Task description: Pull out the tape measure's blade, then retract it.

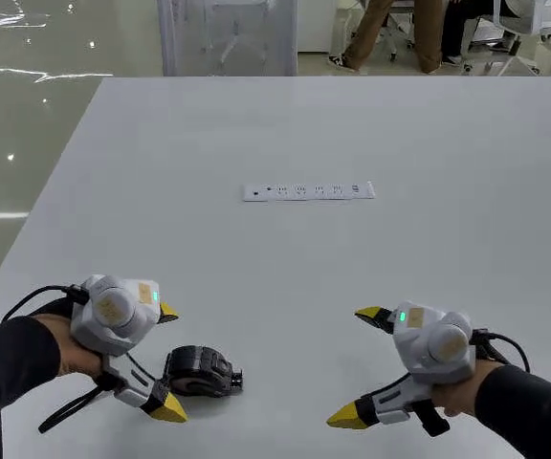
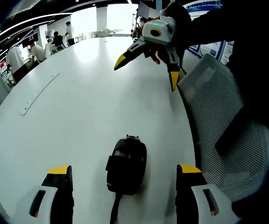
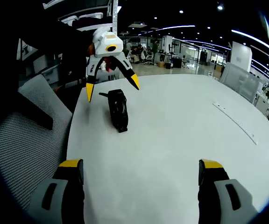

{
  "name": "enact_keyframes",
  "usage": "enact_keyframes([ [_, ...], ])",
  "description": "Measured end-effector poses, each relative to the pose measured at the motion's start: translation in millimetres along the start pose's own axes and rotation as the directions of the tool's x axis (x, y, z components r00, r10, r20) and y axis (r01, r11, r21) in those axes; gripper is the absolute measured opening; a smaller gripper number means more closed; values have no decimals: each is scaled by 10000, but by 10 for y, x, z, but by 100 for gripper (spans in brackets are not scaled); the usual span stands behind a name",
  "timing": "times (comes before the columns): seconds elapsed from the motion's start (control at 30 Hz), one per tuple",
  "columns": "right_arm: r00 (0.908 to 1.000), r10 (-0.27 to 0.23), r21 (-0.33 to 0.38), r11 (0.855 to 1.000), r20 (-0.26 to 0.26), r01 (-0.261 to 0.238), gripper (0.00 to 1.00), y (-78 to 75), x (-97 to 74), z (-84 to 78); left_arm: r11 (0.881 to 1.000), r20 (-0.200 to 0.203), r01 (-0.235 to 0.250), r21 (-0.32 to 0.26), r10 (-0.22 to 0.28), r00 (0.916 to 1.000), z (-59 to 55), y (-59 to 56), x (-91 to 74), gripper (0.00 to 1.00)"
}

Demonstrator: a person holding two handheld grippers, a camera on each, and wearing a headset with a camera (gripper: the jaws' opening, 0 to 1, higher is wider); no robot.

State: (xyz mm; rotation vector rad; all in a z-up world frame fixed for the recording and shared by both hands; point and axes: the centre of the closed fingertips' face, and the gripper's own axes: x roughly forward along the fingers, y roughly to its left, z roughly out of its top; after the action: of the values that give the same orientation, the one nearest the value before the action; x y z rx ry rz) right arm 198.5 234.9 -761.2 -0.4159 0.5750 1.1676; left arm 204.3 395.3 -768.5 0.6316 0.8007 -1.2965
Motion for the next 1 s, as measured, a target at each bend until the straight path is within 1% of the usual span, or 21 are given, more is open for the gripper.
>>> enact_keyframes([
  [0.07, 9997, 216, -192, 9996, -104, -218, 98, 25, 95, 45, 9994, -155, -46, 329, 51, 9999, 13, 28, 61, 82],
  [0.1, 9995, 279, -254, 9993, -131, -283, 98, 31, 135, 60, 9991, -251, 44, 420, -33, 9997, 9, 16, 92, 78],
  [0.13, 9990, 412, -312, 9986, -194, -418, 98, 47, 195, 75, 9986, -366, 284, 455, -268, 9990, 5, -29, 144, 74],
  [0.2, 9981, 515, -390, 9978, -330, -528, 97, 67, 265, 84, 9973, -420, 490, 550, -467, 9980, 16, -85, 210, 73],
  [0.23, 9978, 554, -447, 9974, -366, -570, 97, 75, 313, 101, 9958, -535, 529, 741, -490, 9974, 8, -101, 253, 73],
  [0.3, 9970, 683, -458, 9965, -375, -700, 96, 102, 381, 130, 9937, -644, 617, 940, -558, 9964, -6, -122, 310, 72],
  [0.37, 9950, 892, -534, 9944, -444, -915, 95, 160, 435, 151, 9928, -761, 718, 962, -646, 9950, -19, -127, 361, 67],
  [0.43, 9934, 1026, -608, 9925, -514, -1057, 94, 200, 472, 169, 9927, -822, 733, 955, -655, 9945, -22, -111, 391, 65],
  [0.5, 9914, 1169, -704, 9902, -589, -1210, 93, 229, 521, 188, 9939, -805, 712, 839, -644, 9947, 0, -93, 393, 63],
  [0.57, 9906, 1235, -773, 9888, -586, -1278, 92, 242, 564, 234, 9926, -698, 609, 1049, -537, 9961, 30, -67, 387, 57],
  [0.6, 9903, 1262, -814, 9881, -581, -1307, 92, 246, 583, 253, 9928, -765, 547, 1067, -467, 9960, 22, -49, 377, 52],
  [0.63, 9902, 1275, -856, 9875, -569, -1321, 91, 237, 608, 279, 9926, -843, 521, 1095, -429, 9955, 16, -34, 366, 43],
  [0.67, 9903, 1274, -839, 9877, -551, -1317, 90, 226, 627, 297, 9919, -835, 662, 1085, -572, 9949, 23, -64, 357, 40],
  [0.7, 9902, 1300, -782, 9879, -514, -1337, 87, 220, 645, 319, 9901, -801, 724, 1203, -630, 9948, 23, -90, 351, 36],
  [0.73, 9892, 1372, -775, 9870, -520, -1409, 85, 228, 670, 333, 9870, -779, 678, 1456, -569, 9953, 30, -77, 349, 36],
  [0.77, 9878, 1454, -795, 9856, -550, -1495, 81, 238, 690, 340, 9869, -785, 668, 1468, -557, 9954, 29, -77, 345, 36],
  [0.8, 9847, 1602, -927, 9817, -691, -1662, 77, 254, 717, 336, 9877, -799, 663, 1415, -554, 9953, 25, -80, 350, 36],
  [0.87, 9834, 1637, -1072, 9793, -782, -1716, 74, 257, 764, 360, 9883, -815, 667, 1368, -559, 9951, 23, -73, 352, 35],
  [0.97, 9826, 1689, -1304, 9754, -772, -1779, 68, 287, 830, 418, 9898, -874, 672, 1257, -564, 9946, 16, -66, 353, 35],
  [1.0, 9823, 1704, -1283, 9754, -778, -1793, 64, 296, 852, 429, 9900, -893, 670, 1238, -562, 9944, 16, -67, 356, 35],
])
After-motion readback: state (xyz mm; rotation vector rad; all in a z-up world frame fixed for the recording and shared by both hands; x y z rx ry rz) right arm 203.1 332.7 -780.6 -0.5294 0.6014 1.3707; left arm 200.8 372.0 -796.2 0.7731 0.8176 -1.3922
